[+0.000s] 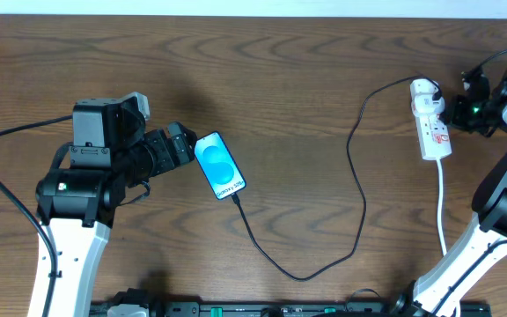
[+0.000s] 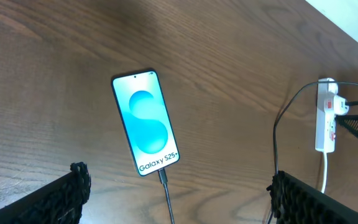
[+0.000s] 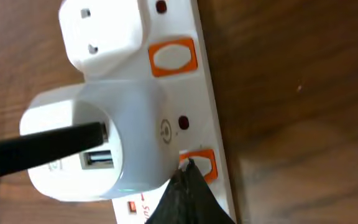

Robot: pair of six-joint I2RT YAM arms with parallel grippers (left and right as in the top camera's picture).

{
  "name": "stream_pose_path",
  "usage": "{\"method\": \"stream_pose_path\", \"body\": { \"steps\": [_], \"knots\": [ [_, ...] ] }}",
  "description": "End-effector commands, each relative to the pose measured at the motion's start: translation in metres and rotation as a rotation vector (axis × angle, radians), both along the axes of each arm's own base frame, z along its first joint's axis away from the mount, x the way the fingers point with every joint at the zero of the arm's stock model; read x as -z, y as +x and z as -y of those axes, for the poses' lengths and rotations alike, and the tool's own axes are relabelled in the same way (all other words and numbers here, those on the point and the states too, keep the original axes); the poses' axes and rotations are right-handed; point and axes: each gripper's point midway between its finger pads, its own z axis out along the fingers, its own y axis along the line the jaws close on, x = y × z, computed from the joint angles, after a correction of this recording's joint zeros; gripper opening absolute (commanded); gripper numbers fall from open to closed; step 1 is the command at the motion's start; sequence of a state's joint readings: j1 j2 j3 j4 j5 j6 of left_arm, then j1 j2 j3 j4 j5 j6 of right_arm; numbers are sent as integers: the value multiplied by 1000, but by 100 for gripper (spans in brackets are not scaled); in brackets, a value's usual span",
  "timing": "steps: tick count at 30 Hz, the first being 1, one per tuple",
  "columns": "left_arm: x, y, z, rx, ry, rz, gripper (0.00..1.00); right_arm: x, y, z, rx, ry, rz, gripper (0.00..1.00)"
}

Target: Plug charger to phone and switch on socket

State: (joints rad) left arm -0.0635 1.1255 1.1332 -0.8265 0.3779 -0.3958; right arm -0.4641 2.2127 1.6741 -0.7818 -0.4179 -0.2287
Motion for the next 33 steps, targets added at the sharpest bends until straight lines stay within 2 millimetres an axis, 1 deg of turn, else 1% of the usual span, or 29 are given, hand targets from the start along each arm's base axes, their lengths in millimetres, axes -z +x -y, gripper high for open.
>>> {"method": "stream_pose_path", "body": {
  "steps": [1, 6, 11, 18, 24, 29, 33],
  "knots": [
    [-9, 2, -2, -5, 6, 27, 94, 2, 7, -74, -130, 177, 17, 1],
    [-9, 2, -2, -5, 6, 27, 94, 2, 10, -72, -127, 164, 25, 1],
    [-9, 2, -2, -5, 6, 27, 94, 5, 15, -61, -69, 125, 18, 1],
    [-9, 2, -2, -5, 6, 27, 94, 0, 24, -51, -38, 116, 55, 1],
    [-9, 2, -2, -5, 6, 27, 95, -10, 26, -45, -29, 105, 81, 1],
    [-9, 2, -2, -5, 6, 27, 94, -31, 27, -39, -23, 85, 121, 1],
    [-9, 2, -2, -5, 6, 27, 94, -38, 27, -35, -16, 60, 129, 1]
  ]
}}
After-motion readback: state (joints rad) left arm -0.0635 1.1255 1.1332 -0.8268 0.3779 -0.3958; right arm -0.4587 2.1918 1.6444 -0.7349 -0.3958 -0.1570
